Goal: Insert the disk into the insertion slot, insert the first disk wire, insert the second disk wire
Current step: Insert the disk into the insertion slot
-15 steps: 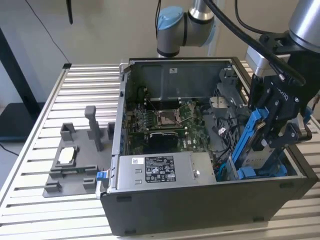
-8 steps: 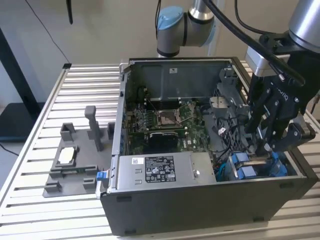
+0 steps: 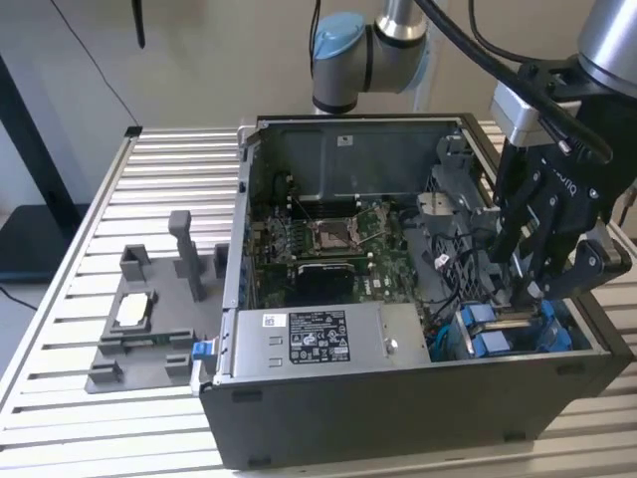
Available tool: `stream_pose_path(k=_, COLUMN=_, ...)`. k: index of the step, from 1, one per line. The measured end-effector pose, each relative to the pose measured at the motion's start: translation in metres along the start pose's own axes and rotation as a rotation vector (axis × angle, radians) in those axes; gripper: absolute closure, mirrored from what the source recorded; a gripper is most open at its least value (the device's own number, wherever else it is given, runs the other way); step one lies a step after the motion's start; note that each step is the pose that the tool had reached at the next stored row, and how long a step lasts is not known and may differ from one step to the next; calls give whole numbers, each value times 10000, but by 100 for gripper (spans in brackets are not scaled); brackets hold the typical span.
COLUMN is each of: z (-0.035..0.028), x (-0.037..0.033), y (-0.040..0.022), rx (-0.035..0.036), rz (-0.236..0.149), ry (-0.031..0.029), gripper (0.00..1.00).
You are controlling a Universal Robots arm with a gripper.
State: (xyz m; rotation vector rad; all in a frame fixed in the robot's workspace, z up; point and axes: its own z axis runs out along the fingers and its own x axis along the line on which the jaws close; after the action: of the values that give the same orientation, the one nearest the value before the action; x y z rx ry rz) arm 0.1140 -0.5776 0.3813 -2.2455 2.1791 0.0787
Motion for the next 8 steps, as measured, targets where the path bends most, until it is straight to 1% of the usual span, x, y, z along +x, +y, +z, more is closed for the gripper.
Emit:
stream_pose_path(k=5, z=-167, x=-14, y=4, rx=0, rz=0, ry=1, gripper=47)
stream_pose_path(k=7, z=-209, x=-25, y=4, rx=9, rz=-2, ry=2, gripper=47)
stream_pose_path(k=8, z=-219, x=-32, y=5, rx=16, rz=-2, ry=1, gripper=47)
